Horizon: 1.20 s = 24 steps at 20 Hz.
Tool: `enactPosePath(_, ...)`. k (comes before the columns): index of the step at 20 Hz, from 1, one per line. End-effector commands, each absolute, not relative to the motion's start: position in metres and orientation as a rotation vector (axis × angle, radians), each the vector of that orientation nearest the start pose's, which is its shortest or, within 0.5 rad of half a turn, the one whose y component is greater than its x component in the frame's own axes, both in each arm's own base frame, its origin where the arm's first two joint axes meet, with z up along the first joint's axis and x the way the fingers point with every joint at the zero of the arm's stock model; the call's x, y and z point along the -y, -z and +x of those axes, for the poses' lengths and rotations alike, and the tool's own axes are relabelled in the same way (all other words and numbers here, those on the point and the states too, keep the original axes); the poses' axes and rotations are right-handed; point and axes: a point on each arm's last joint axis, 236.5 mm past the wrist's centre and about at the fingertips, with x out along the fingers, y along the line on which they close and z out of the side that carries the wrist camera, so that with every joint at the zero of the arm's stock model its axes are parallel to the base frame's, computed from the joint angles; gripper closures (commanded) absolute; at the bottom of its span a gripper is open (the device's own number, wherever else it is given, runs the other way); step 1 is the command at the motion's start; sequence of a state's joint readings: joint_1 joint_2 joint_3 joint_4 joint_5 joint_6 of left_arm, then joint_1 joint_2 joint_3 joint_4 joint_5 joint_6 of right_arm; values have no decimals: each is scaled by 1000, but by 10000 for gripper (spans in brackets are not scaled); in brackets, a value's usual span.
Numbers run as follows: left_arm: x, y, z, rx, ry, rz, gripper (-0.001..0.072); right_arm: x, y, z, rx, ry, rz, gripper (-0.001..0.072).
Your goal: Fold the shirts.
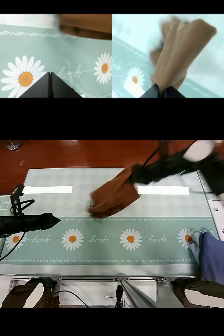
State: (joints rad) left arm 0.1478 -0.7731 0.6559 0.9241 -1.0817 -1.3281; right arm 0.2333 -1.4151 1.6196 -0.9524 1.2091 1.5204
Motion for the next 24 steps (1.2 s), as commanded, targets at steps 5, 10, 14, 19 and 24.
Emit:
enactPosePath(5, 85, -35, 286, -1062, 319, -476, 685, -14, -236, 364, -1028, -84, 207, 682)
enactPosePath(10, 84, -36, 289, -1052, 314, -475, 685, 99, -235, 278, -1130, 283, 382, 682)
enactPosePath(14, 81, -37, 293, -1031, 304, -475, 685, 158, -205, 185, -1167, 653, 499, 682)
enactPosePath(19, 80, -38, 297, -1015, 295, -475, 685, 180, -167, 46, -1185, 1192, 686, 682)
enactPosePath(24, 79, -40, 300, -1001, 290, -479, 685, 181, -160, 13, -1049, 1359, 652, 444)
